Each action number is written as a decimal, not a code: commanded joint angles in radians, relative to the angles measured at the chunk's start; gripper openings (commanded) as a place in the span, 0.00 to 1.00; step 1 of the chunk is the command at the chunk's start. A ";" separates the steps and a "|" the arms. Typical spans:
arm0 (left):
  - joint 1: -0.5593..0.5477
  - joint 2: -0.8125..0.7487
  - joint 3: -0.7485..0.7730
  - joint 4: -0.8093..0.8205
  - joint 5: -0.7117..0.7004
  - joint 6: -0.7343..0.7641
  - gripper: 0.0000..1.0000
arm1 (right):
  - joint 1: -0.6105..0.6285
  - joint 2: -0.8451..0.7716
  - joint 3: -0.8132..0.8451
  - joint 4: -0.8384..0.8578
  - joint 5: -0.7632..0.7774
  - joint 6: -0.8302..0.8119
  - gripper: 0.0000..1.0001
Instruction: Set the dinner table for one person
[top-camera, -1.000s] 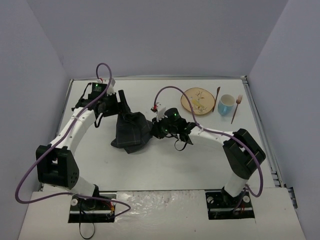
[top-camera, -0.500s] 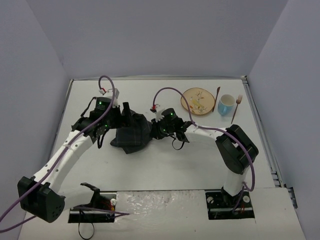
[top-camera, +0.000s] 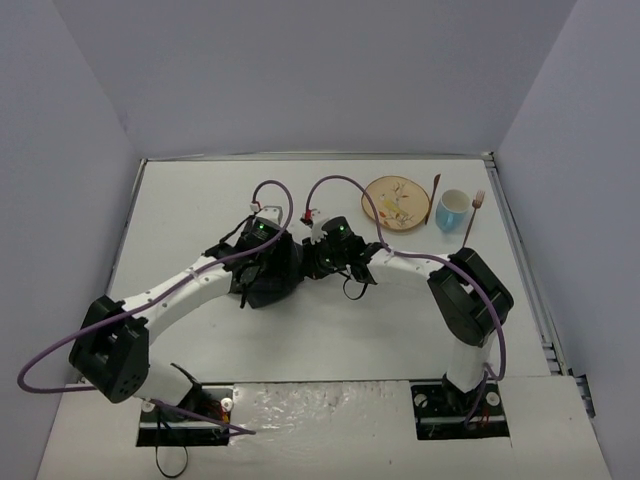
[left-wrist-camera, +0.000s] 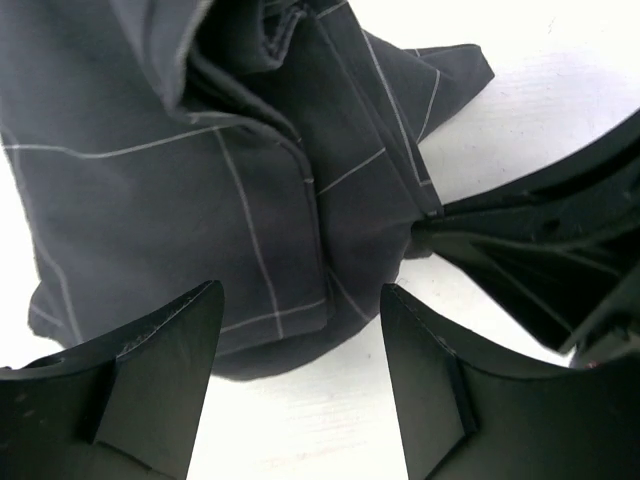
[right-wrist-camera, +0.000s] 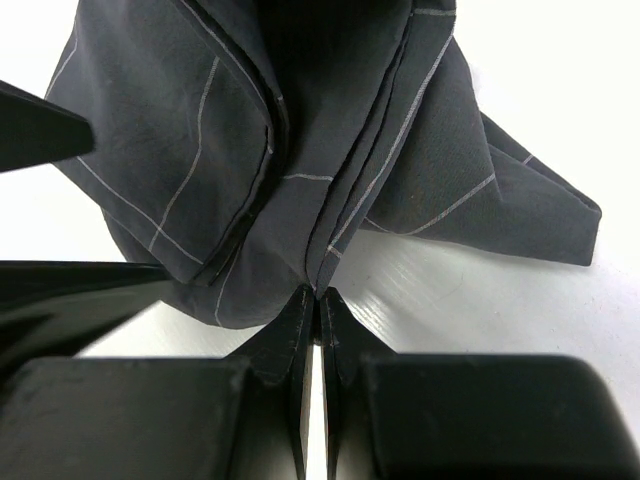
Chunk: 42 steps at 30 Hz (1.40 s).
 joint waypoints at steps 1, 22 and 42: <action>-0.032 0.044 0.018 0.077 -0.057 -0.016 0.60 | -0.011 -0.021 0.029 0.033 0.003 0.014 0.00; -0.062 0.185 -0.014 0.009 -0.164 -0.053 0.46 | -0.036 -0.030 0.010 0.048 -0.007 0.036 0.00; -0.043 -0.132 0.261 -0.251 -0.423 0.192 0.00 | -0.040 -0.169 0.176 -0.224 0.235 -0.094 0.00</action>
